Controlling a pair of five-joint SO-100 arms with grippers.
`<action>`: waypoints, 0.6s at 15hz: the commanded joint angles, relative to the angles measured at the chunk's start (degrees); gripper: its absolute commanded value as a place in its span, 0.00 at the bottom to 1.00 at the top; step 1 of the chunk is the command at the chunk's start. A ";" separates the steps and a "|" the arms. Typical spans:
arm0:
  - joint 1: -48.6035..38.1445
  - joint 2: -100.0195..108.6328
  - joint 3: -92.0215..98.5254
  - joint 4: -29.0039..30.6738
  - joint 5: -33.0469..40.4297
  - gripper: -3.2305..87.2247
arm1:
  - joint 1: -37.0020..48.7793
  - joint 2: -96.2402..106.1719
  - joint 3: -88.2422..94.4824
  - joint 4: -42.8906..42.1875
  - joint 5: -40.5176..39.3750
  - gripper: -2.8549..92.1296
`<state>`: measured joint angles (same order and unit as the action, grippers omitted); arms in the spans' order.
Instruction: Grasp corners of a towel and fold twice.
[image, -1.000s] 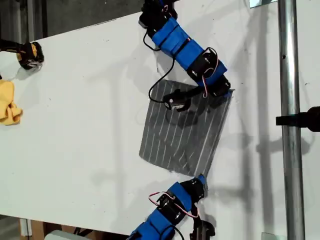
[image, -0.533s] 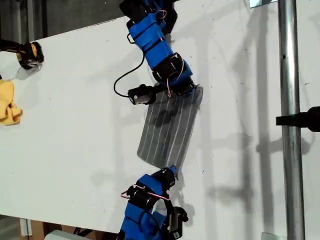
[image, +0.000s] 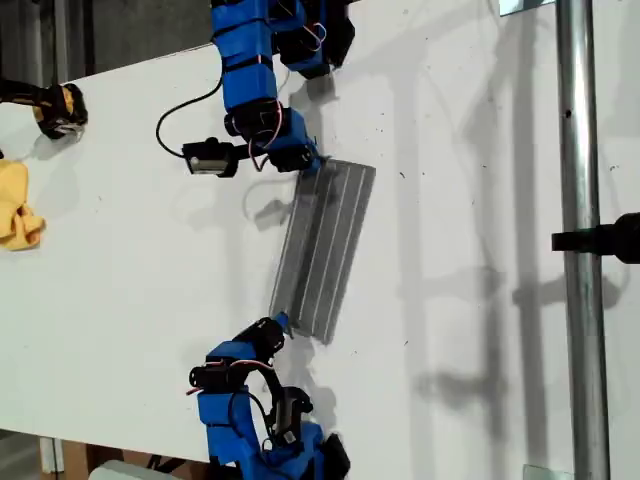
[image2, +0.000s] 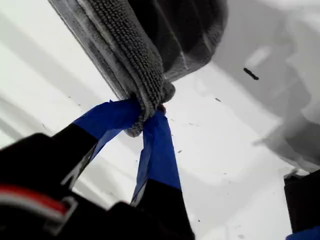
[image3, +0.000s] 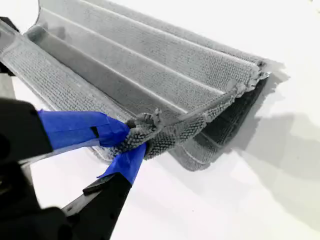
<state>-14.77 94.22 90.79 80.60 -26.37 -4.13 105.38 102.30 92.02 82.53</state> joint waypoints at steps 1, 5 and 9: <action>-4.83 -0.88 -0.88 -1.85 3.16 0.03 | 6.86 10.81 5.98 0.00 -3.60 0.03; -7.21 -3.87 -0.62 -3.16 5.10 0.03 | 8.70 15.82 12.30 -3.08 -5.36 0.03; -0.26 -3.60 5.45 -4.31 -0.44 0.03 | -4.48 3.87 12.22 -11.95 3.43 0.03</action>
<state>-17.14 90.00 95.54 76.46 -25.05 -4.83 111.53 114.70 82.00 84.29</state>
